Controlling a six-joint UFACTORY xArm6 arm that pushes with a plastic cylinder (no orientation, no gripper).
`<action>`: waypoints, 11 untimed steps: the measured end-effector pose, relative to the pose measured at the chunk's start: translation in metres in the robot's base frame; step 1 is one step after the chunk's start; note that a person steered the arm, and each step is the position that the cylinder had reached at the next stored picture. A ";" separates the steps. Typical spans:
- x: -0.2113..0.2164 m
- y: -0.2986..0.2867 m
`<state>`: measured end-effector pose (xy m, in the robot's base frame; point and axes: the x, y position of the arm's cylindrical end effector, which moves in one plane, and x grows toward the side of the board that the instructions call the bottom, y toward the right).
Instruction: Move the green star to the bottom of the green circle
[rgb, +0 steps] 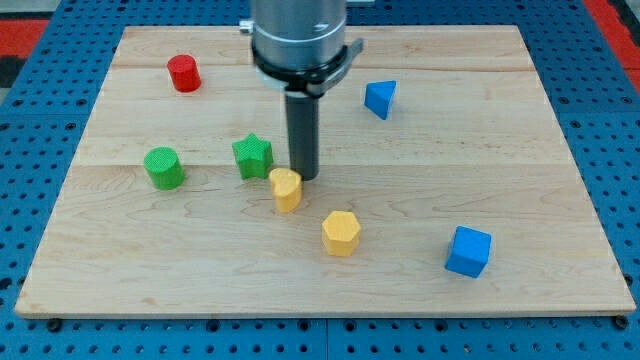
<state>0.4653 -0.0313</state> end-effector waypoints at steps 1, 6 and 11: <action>0.022 -0.023; -0.062 -0.024; -0.010 -0.051</action>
